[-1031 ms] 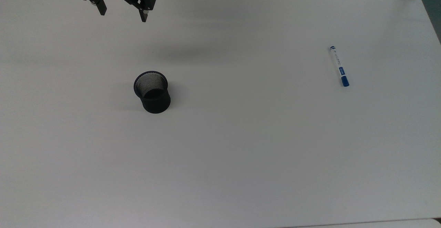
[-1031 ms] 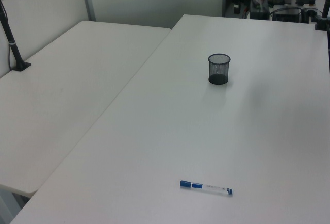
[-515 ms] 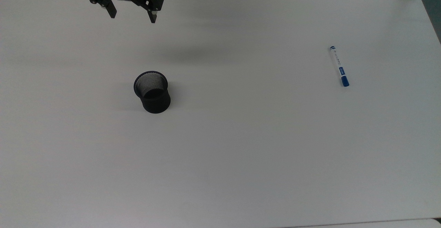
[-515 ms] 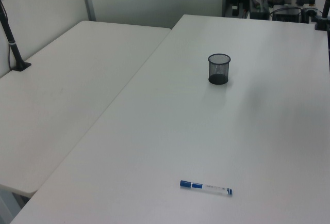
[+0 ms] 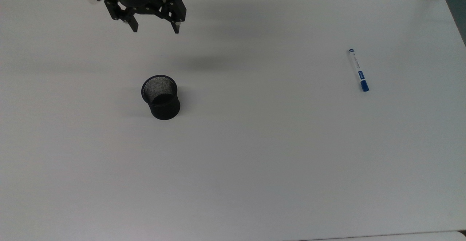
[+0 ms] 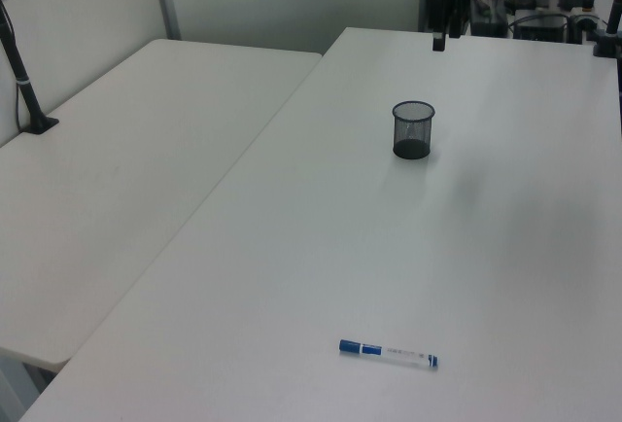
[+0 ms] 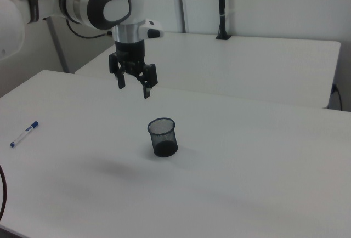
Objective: Insert the marker
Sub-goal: 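Move the open gripper over the marker and lower it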
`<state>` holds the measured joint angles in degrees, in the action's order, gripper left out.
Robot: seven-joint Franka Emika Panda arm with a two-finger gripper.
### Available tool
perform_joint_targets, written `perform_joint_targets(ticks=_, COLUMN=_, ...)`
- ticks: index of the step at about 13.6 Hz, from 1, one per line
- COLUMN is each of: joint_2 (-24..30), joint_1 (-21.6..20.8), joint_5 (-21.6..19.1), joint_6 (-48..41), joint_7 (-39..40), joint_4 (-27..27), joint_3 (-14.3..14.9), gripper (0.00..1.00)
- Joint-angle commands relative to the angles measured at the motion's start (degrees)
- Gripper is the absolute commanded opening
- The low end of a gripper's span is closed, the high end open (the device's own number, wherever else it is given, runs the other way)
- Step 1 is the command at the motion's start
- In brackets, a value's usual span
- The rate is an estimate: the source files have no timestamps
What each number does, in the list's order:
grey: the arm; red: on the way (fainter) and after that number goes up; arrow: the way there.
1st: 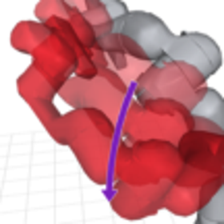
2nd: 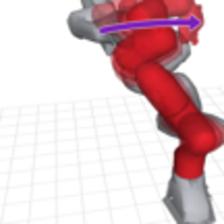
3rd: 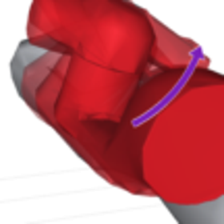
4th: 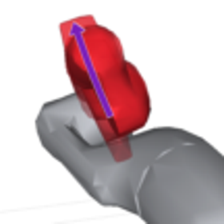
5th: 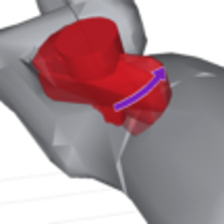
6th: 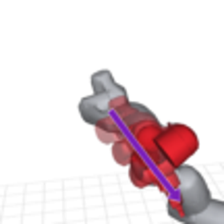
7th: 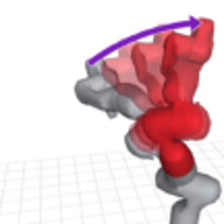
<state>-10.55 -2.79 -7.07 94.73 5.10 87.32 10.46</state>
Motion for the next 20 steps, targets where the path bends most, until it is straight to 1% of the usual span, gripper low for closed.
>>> perform_joint_targets(ticks=1, joint_2=-0.1, joint_1=-6.5, joint_5=-1.1, joint_6=1.5, joint_7=0.7, joint_4=0.1, joint_3=0.2, gripper=1.0)
perform_joint_targets(ticks=2, joint_2=-0.3, joint_1=-10.0, joint_5=-1.6, joint_6=1.7, joint_7=-1.0, joint_4=0.1, joint_3=0.2, gripper=1.0)
perform_joint_targets(ticks=3, joint_2=-0.5, joint_1=-12.2, joint_5=-1.9, joint_6=1.8, joint_7=-3.3, joint_4=-0.5, joint_3=0.2, gripper=1.0)
perform_joint_targets(ticks=5, joint_2=-1.1, joint_1=-18.9, joint_5=-2.0, joint_6=1.9, joint_7=-7.9, joint_4=-0.5, joint_3=0.2, gripper=1.0)
perform_joint_targets(ticks=6, joint_2=-2.4, joint_1=-22.9, joint_5=-2.0, joint_6=3.0, joint_7=-10.6, joint_4=-0.5, joint_3=0.2, gripper=1.0)
perform_joint_targets(ticks=7, joint_2=-3.4, joint_1=-25.1, joint_5=-2.0, joint_6=5.0, joint_7=-13.3, joint_4=-0.5, joint_3=0.2, gripper=1.0)
perform_joint_targets(ticks=8, joint_2=-5.5, joint_1=-28.2, joint_5=-1.9, joint_6=8.3, joint_7=-17.5, joint_4=-0.4, joint_3=0.2, gripper=1.0)
perform_joint_targets(ticks=10, joint_2=-9.2, joint_1=-33.6, joint_5=-1.0, joint_6=13.2, joint_7=-23.2, joint_4=-0.5, joint_3=0.2, gripper=1.0)
perform_joint_targets(ticks=15, joint_2=-15.1, joint_1=-42.3, joint_5=-1.3, joint_6=20.1, joint_7=-33.0, joint_4=-0.6, joint_3=0.2, gripper=1.0)
perform_joint_targets(ticks=17, joint_2=-17.5, joint_1=-43.6, joint_5=-1.2, joint_6=22.7, joint_7=-34.7, joint_4=-0.7, joint_3=0.2, gripper=1.0)
perform_joint_targets(ticks=20, joint_2=-19.9, joint_1=-44.2, joint_5=-1.5, joint_6=28.0, joint_7=-37.6, joint_4=-0.7, joint_3=0.2, gripper=1.0)
